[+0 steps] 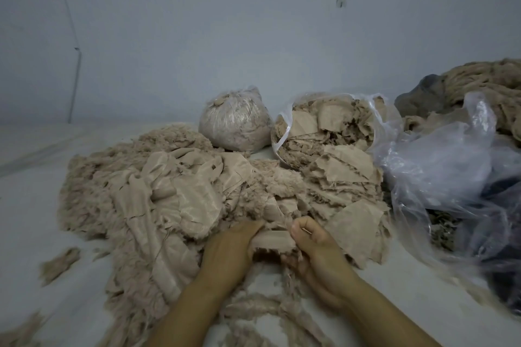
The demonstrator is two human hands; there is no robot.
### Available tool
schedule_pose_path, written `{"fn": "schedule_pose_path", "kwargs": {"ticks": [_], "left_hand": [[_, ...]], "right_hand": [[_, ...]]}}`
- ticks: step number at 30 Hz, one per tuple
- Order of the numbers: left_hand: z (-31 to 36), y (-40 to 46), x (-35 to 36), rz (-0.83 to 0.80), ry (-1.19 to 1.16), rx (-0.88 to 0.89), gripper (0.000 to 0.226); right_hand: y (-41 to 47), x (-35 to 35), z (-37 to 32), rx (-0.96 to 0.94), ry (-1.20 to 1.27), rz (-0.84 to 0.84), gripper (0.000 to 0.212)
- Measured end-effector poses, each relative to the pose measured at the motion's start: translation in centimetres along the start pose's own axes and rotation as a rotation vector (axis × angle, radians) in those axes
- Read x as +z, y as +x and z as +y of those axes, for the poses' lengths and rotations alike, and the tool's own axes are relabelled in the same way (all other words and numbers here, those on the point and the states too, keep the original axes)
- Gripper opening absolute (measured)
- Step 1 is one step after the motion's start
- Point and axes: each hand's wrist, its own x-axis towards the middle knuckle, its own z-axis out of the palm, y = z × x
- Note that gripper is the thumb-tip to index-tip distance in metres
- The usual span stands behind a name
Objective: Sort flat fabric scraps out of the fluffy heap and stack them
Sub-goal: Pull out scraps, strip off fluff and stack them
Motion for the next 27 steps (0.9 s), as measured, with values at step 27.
{"fn": "schedule_pose_path", "kwargs": {"ticks": [27], "left_hand": [[-1.1,-0.7,-1.4,0.2,-0.148,-0.284,0.026]], "right_hand": [[-0.9,-0.8,-1.9,0.118,-0.004,0.043,0.015]]}}
